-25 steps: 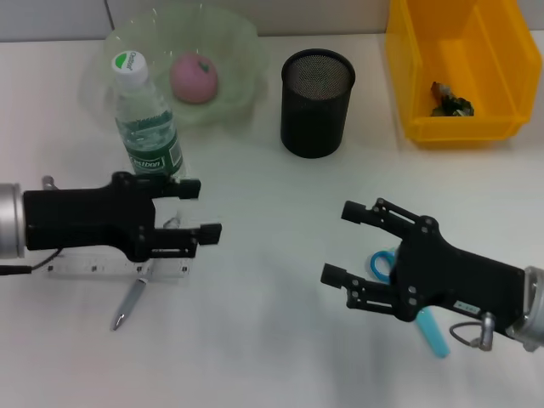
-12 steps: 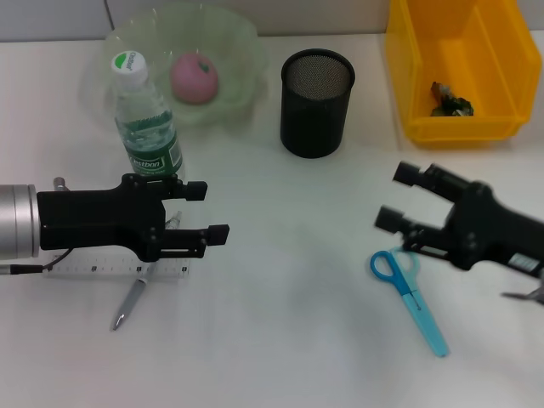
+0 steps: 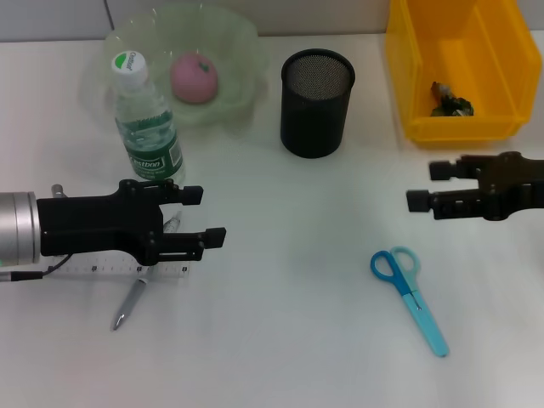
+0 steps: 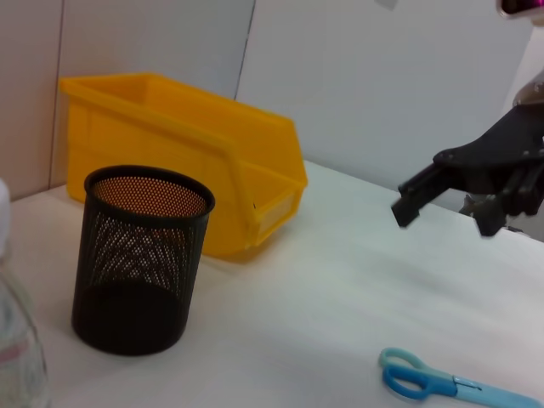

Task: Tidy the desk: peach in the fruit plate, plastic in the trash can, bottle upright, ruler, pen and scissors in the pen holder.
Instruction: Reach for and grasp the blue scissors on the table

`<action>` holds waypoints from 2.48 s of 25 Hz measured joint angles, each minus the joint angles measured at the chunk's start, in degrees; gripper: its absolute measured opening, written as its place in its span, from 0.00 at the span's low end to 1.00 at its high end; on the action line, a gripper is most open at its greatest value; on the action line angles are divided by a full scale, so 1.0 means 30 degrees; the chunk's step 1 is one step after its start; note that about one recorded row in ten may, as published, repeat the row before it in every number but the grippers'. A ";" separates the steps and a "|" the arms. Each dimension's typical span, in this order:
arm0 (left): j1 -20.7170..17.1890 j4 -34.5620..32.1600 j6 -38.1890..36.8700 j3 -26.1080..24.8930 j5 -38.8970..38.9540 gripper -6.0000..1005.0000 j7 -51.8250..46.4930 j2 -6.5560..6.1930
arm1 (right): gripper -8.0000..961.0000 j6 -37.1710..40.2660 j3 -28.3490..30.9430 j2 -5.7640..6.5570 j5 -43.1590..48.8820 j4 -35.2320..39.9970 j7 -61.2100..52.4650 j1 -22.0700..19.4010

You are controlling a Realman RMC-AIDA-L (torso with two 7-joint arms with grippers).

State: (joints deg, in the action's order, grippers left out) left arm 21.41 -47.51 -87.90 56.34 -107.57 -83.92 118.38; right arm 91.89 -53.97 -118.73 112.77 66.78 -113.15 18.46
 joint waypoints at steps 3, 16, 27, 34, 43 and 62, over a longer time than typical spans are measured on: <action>0.0000 0.0143 0.0095 0.0026 -0.0005 0.77 0.0002 0.0002 | 0.88 0.1966 -0.0149 -0.0059 0.4629 0.2604 -0.4808 0.1685; 0.0136 0.0224 0.0527 0.0061 -0.0004 0.77 0.0217 0.0000 | 0.88 0.6365 -0.2143 0.0002 1.2449 0.3876 -1.2817 0.6569; 0.0177 0.0299 0.0777 0.0056 0.0052 0.77 0.0233 0.0028 | 0.89 0.6631 -0.3577 -0.0135 1.4622 0.1170 -1.4770 0.9176; 0.0195 0.0433 0.1047 -0.0014 0.0140 0.77 0.0272 0.0033 | 0.88 0.5293 -0.3626 -0.0207 1.4308 -0.0958 -1.5180 0.9434; 0.0205 0.0487 0.1248 0.0051 0.0176 0.77 0.0731 0.0050 | 0.87 0.4535 -0.4735 -0.0244 1.4013 -0.2399 -1.5421 0.9811; 0.0323 0.0721 0.1497 -0.0008 0.0210 0.77 0.0959 0.0061 | 0.85 0.3847 -0.5749 -0.0260 1.3319 -0.3648 -1.5879 1.0157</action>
State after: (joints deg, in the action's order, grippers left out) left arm 22.38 -45.35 -83.41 56.32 -106.94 -81.05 118.57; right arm 103.43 -71.21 -119.51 152.72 55.83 -160.78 48.94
